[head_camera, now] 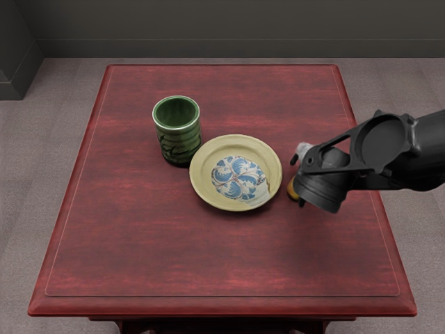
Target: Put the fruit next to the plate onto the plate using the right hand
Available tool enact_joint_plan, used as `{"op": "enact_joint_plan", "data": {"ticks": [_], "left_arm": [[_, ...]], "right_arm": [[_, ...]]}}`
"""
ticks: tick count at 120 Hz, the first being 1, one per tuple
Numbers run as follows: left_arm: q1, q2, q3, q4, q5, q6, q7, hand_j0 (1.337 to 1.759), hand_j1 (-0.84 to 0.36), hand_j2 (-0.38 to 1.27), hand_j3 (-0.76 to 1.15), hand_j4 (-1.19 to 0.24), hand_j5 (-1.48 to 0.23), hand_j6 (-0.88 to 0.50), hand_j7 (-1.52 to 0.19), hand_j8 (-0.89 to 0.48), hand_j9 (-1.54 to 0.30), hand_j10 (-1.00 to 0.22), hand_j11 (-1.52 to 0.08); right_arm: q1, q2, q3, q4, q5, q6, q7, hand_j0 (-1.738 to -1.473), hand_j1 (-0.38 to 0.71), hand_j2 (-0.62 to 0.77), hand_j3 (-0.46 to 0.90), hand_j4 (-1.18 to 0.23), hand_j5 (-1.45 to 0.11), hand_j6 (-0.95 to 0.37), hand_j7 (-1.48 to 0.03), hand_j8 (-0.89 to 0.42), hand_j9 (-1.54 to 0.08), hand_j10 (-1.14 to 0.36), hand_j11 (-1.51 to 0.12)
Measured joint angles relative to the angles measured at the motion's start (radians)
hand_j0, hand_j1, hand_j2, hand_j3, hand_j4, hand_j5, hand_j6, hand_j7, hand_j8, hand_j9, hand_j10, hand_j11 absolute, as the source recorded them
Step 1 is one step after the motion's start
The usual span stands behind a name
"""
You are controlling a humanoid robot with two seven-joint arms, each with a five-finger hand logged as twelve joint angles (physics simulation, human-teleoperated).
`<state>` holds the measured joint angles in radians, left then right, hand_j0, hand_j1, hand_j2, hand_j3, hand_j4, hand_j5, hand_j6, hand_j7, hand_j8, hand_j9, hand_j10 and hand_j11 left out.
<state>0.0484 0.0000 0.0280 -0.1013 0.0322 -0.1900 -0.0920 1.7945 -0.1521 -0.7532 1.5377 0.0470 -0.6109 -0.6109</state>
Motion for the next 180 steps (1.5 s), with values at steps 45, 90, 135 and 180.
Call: {"op": "enact_joint_plan", "data": {"ticks": [45,90,135,180], "left_arm": [[0.001,0.0,0.0,0.0,0.0,0.0,0.0,1.658,0.35,0.0,0.0,0.0,0.0,0.0,0.0,0.0,0.0,0.0,0.0],[0.001,0.0,0.0,0.0,0.0,0.0,0.0,1.658,0.35,0.0,0.0,0.0,0.0,0.0,0.0,0.0,0.0,0.0,0.0],[0.0,0.0,0.0,0.0,0.0,0.0,0.0,1.658,0.35,0.0,0.0,0.0,0.0,0.0,0.0,0.0,0.0,0.0,0.0],[0.001,0.0,0.0,0.0,0.0,0.0,0.0,1.658,0.35,0.0,0.0,0.0,0.0,0.0,0.0,0.0,0.0,0.0,0.0]], "right_arm": [[0.011,0.044,-0.033,-0.003,-0.013,0.0,0.0,-1.658,0.04,-0.06,0.0,-0.32,-0.42,-0.32,-0.42,-0.32,-0.42,-0.32,-0.42],[-0.006,0.044,-0.042,-0.008,-0.063,0.0,0.0,-1.658,0.03,-0.06,0.0,-0.31,-0.41,-0.31,-0.41,-0.31,-0.41,-0.31,-0.41],[-0.087,0.008,0.045,-0.029,-0.062,-0.002,-0.001,-1.652,0.29,0.07,0.0,-0.64,-0.8,-0.44,-0.81,-0.39,-0.82,-0.6,-0.82],[-0.171,-0.347,0.358,-0.05,-0.065,0.033,0.002,-1.654,0.28,0.29,0.0,-0.86,-1.03,-0.39,-1.08,-0.35,-1.14,-0.64,-1.16]]}}
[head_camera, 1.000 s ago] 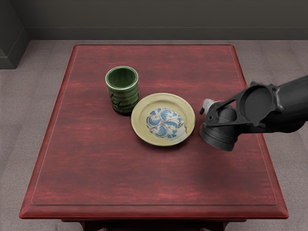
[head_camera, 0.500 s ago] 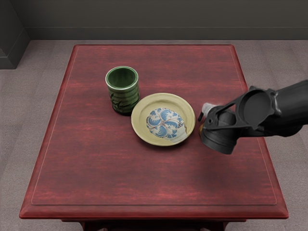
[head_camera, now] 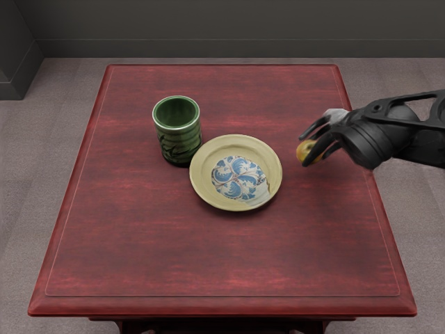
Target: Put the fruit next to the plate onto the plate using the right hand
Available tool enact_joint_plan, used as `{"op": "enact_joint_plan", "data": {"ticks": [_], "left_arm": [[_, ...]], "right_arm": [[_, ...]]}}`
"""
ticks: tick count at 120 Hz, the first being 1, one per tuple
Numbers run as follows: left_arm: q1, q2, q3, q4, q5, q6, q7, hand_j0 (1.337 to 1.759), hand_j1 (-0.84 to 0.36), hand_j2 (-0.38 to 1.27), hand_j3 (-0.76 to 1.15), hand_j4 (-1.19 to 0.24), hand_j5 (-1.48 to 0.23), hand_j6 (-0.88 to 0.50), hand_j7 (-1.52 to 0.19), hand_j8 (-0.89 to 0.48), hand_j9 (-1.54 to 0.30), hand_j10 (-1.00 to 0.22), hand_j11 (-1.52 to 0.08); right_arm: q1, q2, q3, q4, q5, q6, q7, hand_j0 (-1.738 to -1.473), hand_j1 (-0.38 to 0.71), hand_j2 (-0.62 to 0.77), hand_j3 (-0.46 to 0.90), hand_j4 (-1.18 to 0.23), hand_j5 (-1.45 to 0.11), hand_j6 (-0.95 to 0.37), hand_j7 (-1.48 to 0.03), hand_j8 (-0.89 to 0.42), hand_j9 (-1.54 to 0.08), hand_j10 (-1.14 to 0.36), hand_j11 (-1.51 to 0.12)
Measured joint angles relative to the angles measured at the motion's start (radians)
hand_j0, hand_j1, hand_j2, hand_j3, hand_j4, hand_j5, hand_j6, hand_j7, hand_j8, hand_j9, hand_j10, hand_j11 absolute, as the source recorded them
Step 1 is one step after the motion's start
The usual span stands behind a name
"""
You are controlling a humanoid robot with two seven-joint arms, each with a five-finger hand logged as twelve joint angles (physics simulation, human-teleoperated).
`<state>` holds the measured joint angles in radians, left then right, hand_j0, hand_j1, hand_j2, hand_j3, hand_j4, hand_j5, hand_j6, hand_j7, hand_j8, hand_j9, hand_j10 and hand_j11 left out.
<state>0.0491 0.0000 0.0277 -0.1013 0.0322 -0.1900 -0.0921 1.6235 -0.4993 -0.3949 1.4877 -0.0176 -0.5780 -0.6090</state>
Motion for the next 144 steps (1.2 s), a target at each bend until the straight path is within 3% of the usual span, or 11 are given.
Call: {"op": "enact_joint_plan", "data": {"ticks": [13,25,46,73,96,107,116,130,144], "left_arm": [[-0.001,0.0,0.0,0.0,0.0,0.0,0.0,1.658,0.35,0.0,0.0,0.0,0.0,0.0,0.0,0.0,0.0,0.0,0.0],[0.0,0.0,0.0,0.0,0.0,0.0,0.0,1.658,0.35,0.0,0.0,0.0,0.0,0.0,0.0,0.0,0.0,0.0,0.0],[0.0,0.0,0.0,0.0,0.0,0.0,0.0,1.658,0.35,0.0,0.0,0.0,0.0,0.0,0.0,0.0,0.0,0.0,0.0],[0.0,0.0,0.0,0.0,0.0,0.0,0.0,1.658,0.35,0.0,0.0,0.0,0.0,0.0,0.0,0.0,0.0,0.0,0.0],[0.0,0.0,0.0,0.0,0.0,0.0,0.0,1.658,0.35,0.0,0.0,0.0,0.0,0.0,0.0,0.0,0.0,0.0,0.0],[0.0,0.0,0.0,0.0,0.0,0.0,0.0,1.658,0.35,0.0,0.0,0.0,0.0,0.0,0.0,0.0,0.0,0.0,0.0],[0.0,0.0,0.0,0.0,0.0,0.0,0.0,1.658,0.35,0.0,0.0,0.0,0.0,0.0,0.0,0.0,0.0,0.0,0.0],[0.0,0.0,0.001,0.0,0.0,0.0,0.0,1.658,0.35,0.0,0.0,0.0,0.0,0.0,0.0,0.0,0.0,0.0,0.0],[-0.011,0.0,0.0,0.0,0.0,0.0,0.0,1.658,0.35,0.0,0.0,0.0,0.0,0.0,0.0,0.0,0.0,0.0,0.0]], "right_arm": [[-0.071,-0.035,0.175,-0.001,0.001,0.12,0.0,-1.655,0.27,0.29,0.0,-0.85,-1.11,-0.39,-1.1,-0.34,-1.18,-0.65,-1.2],[-0.107,-0.015,0.255,-0.014,0.0,0.18,-0.001,-1.655,0.25,0.27,0.0,-0.84,-1.15,-0.39,-1.12,-0.34,-1.19,-0.66,-1.22],[-0.138,0.127,0.293,-0.126,-0.003,0.218,-0.001,-1.657,0.26,0.27,0.0,-0.83,-1.2,-0.36,-1.13,-0.31,-1.22,-0.67,-1.24],[-0.175,0.171,0.298,-0.167,-0.048,0.225,-0.002,-1.655,0.24,0.24,0.0,-0.84,-1.19,-0.39,-1.13,-0.33,-1.21,-0.75,-1.23],[-0.19,0.162,0.308,-0.162,-0.119,0.221,-0.002,-1.657,-0.07,0.09,0.0,-0.37,-0.52,-0.19,-0.5,-0.16,-0.53,-0.34,-0.54],[-0.199,0.071,0.414,-0.082,-0.125,0.26,-0.002,-1.657,-0.17,0.06,0.0,-0.24,-0.33,-0.12,-0.32,-0.11,-0.34,-0.22,-0.34],[-0.262,-0.042,0.557,-0.034,-0.117,0.39,-0.002,-1.658,-0.23,0.04,0.0,-0.16,-0.23,-0.08,-0.22,-0.07,-0.23,-0.15,-0.24],[-0.409,-0.23,0.777,-0.009,-0.086,0.658,-0.002,-1.658,-0.28,0.02,0.0,-0.09,-0.13,-0.05,-0.12,-0.04,-0.13,-0.09,-0.13],[-0.472,-0.385,0.87,-0.004,-0.038,0.821,-0.002,-1.658,-0.31,0.01,0.0,-0.05,-0.07,-0.03,-0.07,-0.02,-0.07,-0.05,-0.08]]}}
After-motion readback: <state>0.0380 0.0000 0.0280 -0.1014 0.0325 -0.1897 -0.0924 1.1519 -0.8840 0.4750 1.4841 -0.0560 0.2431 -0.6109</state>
